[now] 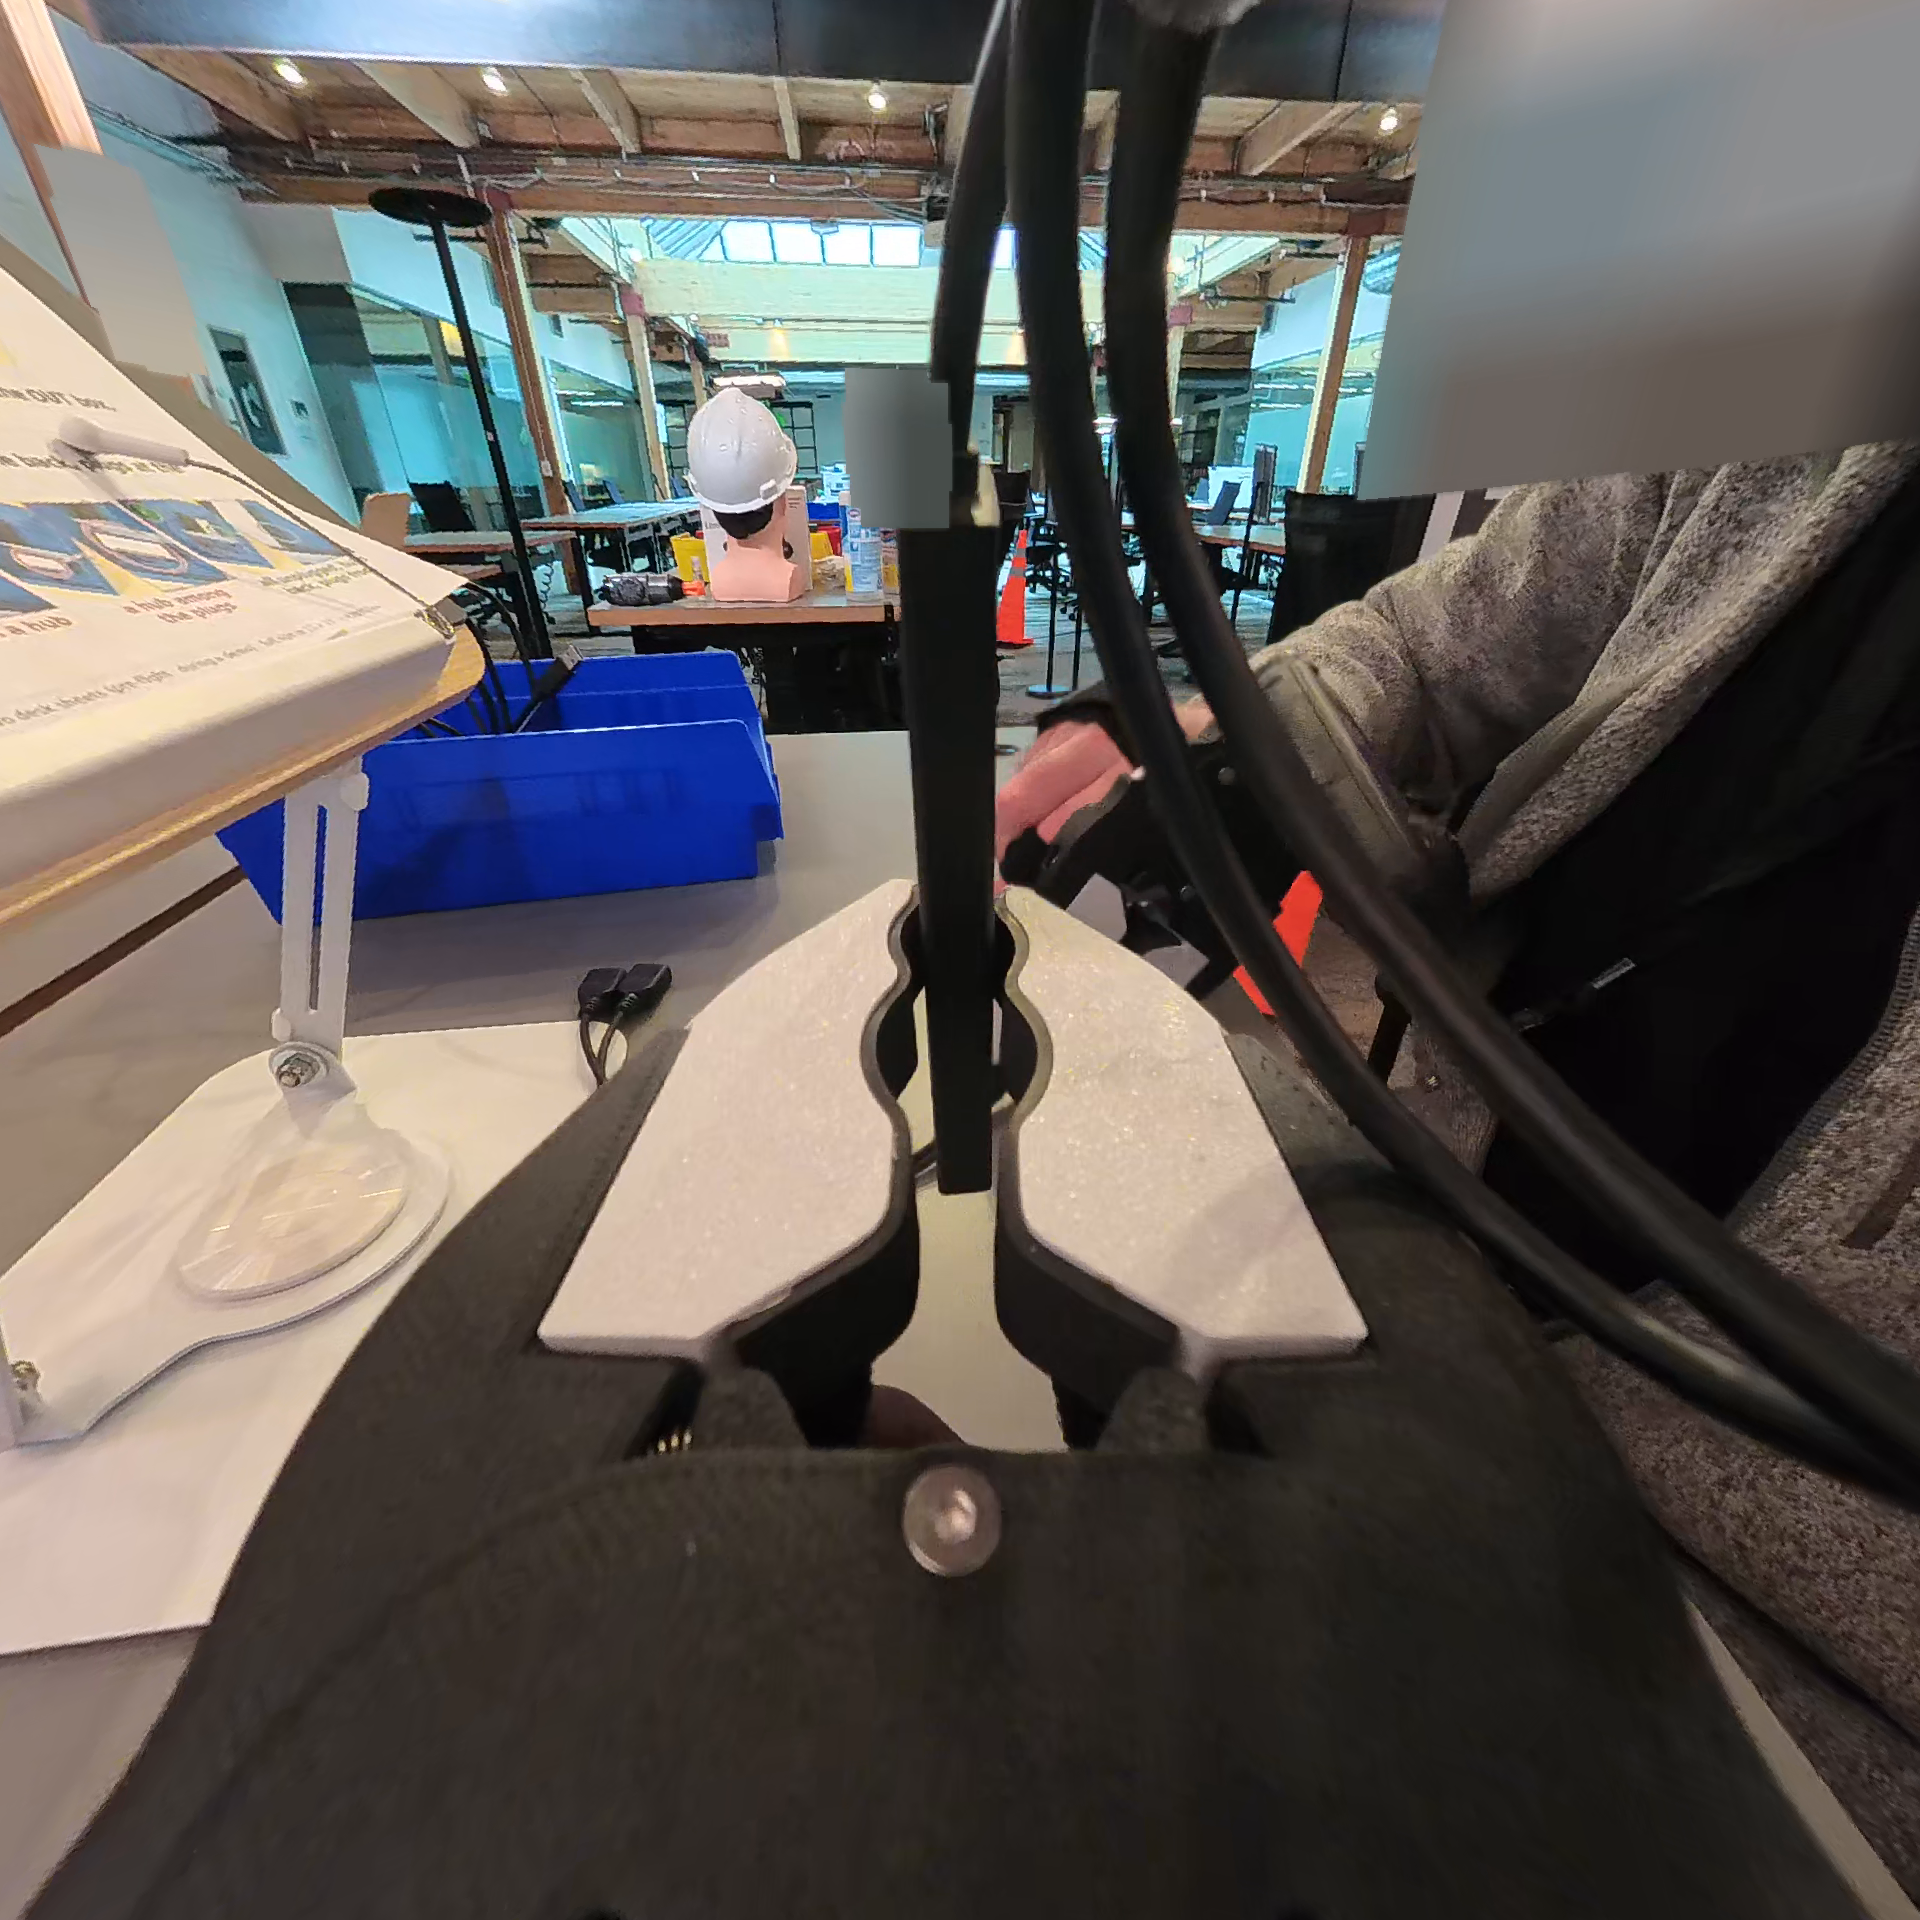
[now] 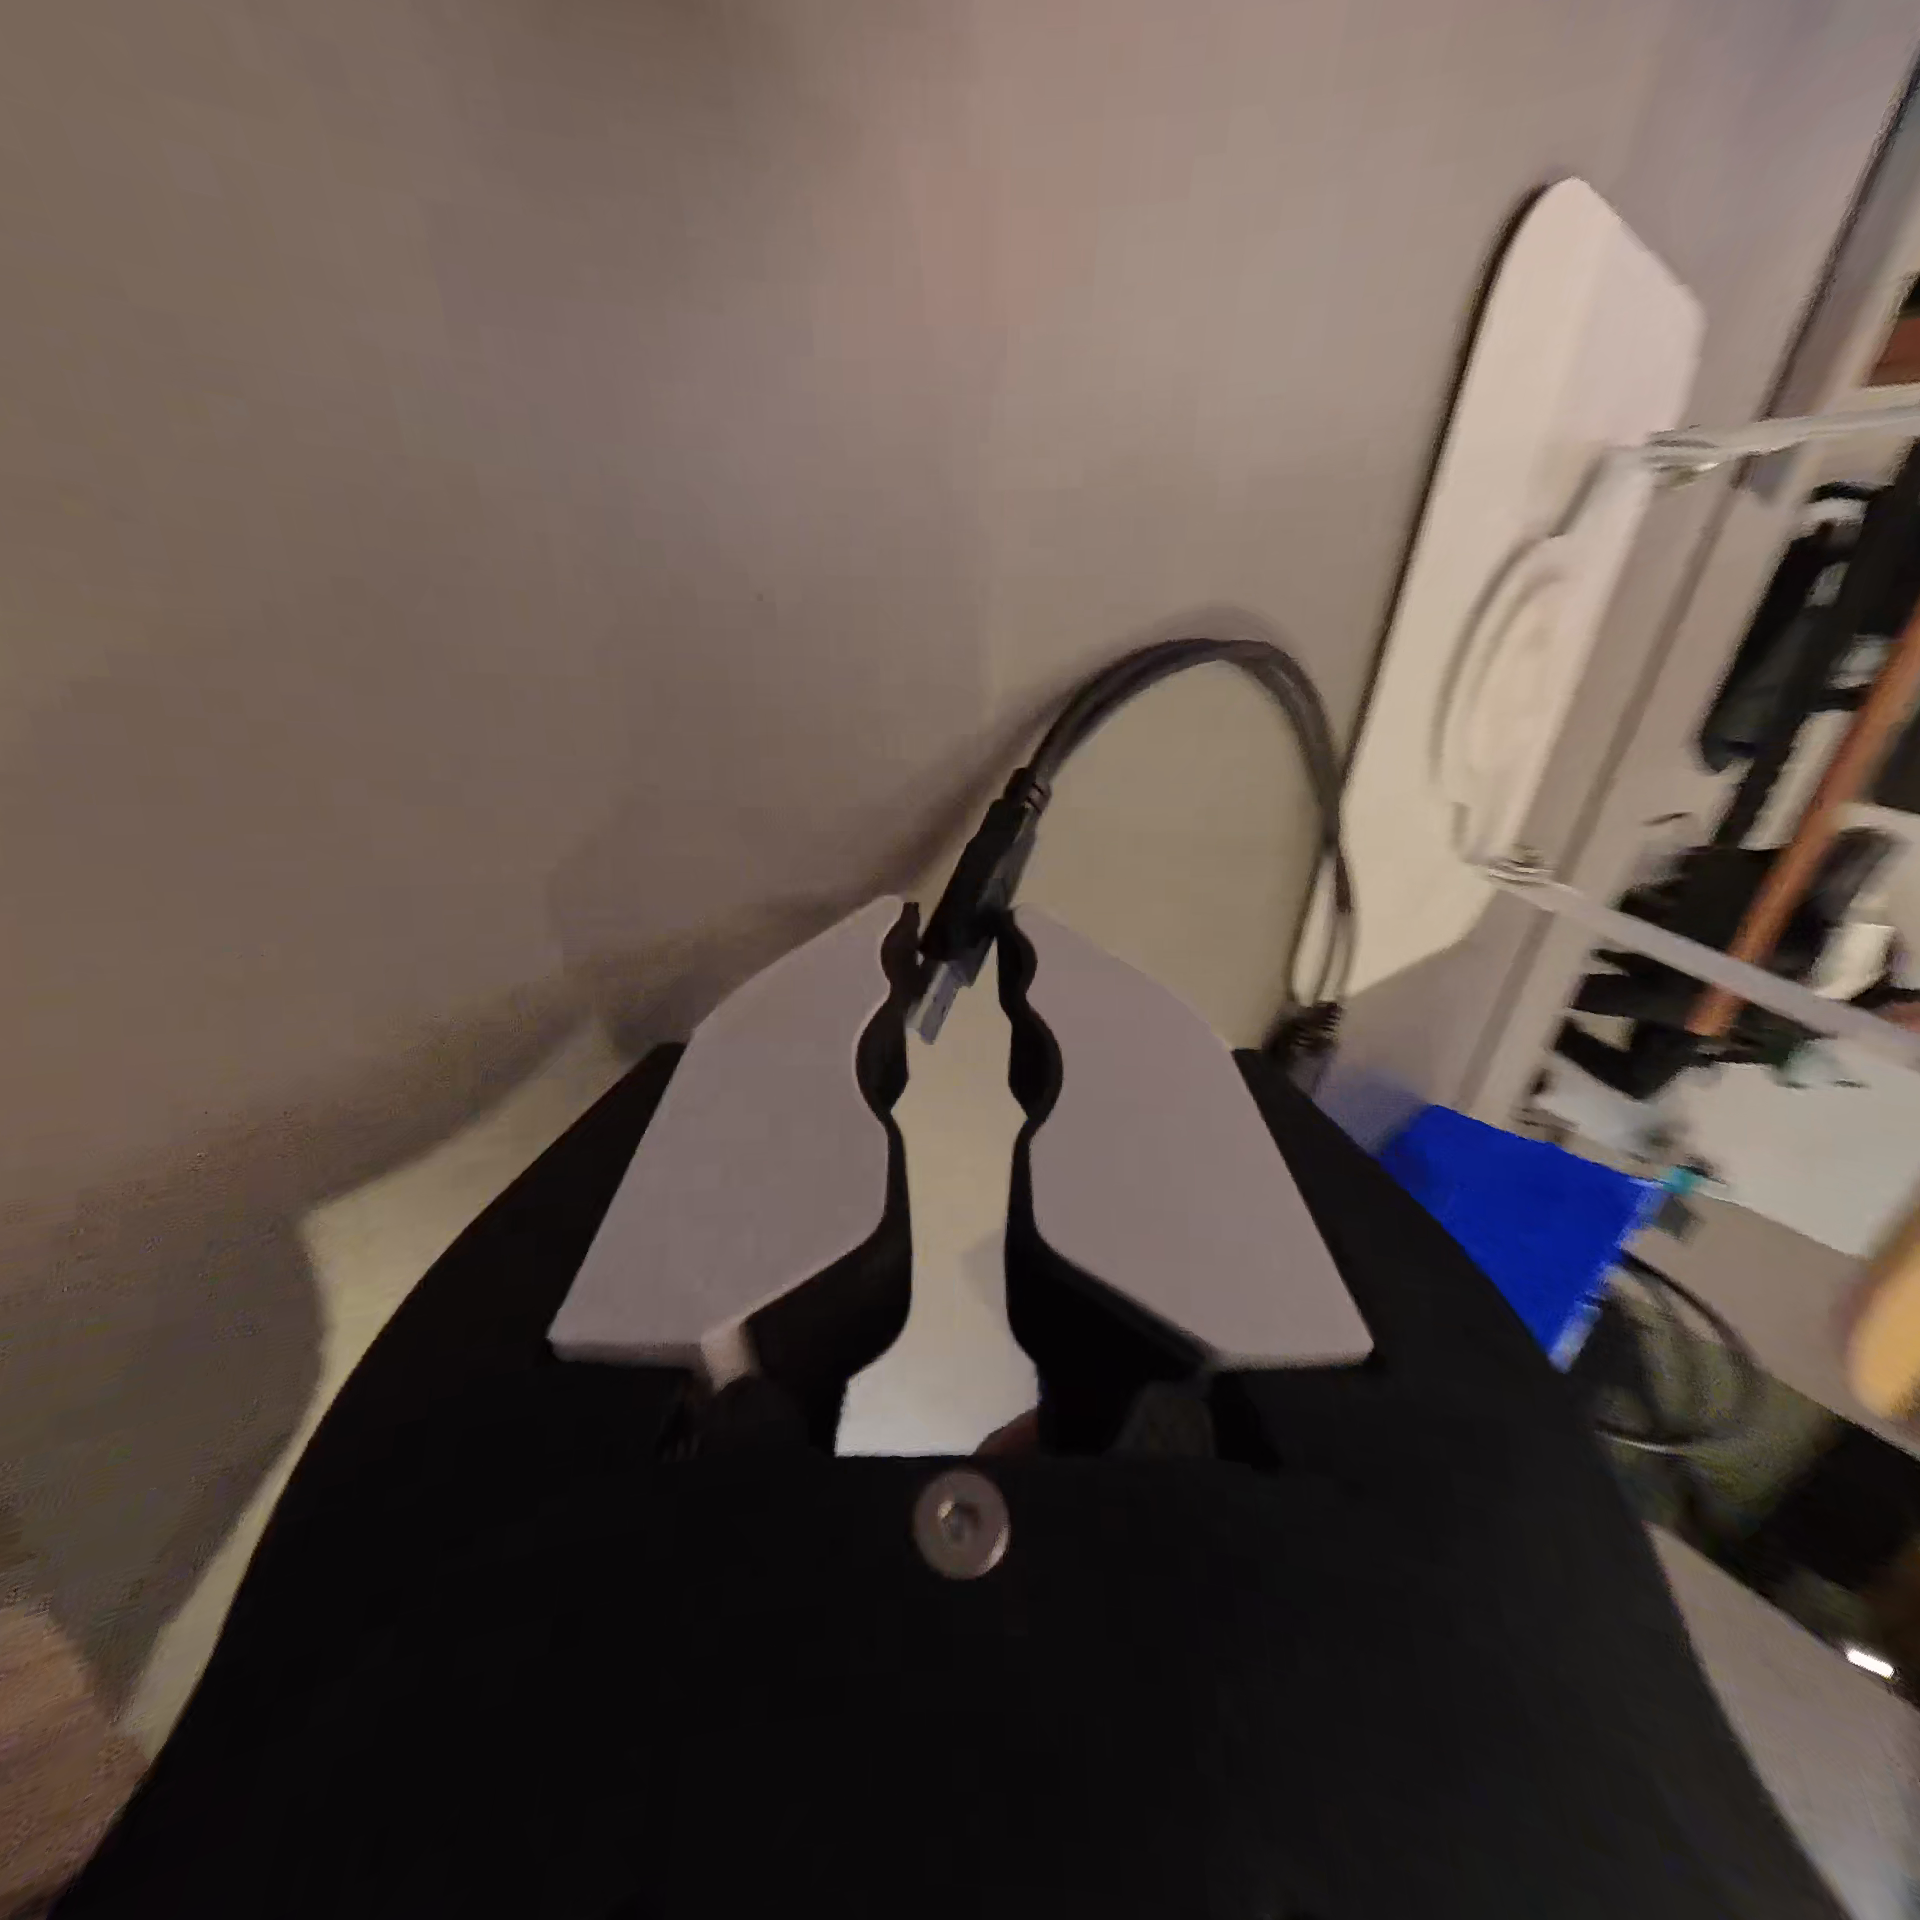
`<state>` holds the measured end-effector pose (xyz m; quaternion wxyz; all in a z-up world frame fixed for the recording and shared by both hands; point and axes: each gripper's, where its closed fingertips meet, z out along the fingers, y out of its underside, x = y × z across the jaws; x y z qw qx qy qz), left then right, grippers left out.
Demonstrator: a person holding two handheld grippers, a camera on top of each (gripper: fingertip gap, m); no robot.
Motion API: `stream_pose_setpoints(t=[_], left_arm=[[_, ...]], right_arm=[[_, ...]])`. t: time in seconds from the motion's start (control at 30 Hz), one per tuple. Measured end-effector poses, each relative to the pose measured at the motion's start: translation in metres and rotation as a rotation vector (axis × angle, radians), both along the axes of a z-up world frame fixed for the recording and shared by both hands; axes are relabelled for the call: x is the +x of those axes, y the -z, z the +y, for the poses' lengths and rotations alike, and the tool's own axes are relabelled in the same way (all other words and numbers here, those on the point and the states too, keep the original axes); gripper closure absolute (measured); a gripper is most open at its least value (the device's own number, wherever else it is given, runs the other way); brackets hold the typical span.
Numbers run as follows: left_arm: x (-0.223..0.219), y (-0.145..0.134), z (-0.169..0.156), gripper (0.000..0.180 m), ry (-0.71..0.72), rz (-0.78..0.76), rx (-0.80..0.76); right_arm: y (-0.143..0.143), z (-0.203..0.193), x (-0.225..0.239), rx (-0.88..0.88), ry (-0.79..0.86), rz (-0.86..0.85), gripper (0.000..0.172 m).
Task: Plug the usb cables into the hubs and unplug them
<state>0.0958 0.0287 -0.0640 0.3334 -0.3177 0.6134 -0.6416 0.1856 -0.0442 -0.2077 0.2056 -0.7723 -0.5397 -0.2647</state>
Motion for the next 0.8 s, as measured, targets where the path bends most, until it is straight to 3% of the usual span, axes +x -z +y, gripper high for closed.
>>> stream_pose_setpoints(t=[0.13,0.3,0.5,0.57,0.8], left_arm=[[0.001,0.003,-0.002,0.170,0.008,0.013,0.012],[0.000,0.002,-0.004,0.170,0.014,0.012,0.016],[0.000,0.001,-0.005,0.170,0.022,0.009,0.013],[0.000,0.002,-0.005,0.170,0.020,0.011,0.015],[-0.001,0.002,-0.001,0.170,0.007,0.009,0.018]], right_arm=[[0.001,-0.003,-0.005,-0.046,0.056,0.155,0.145],[-0.005,-0.018,-0.012,-0.163,0.000,0.363,0.117],[-0.043,-0.017,0.008,-0.314,-0.181,0.625,0.137],[-0.045,-0.009,0.016,-0.307,-0.310,0.580,0.140],[-0.024,0.009,0.011,-0.234,-0.772,0.073,0.142]])
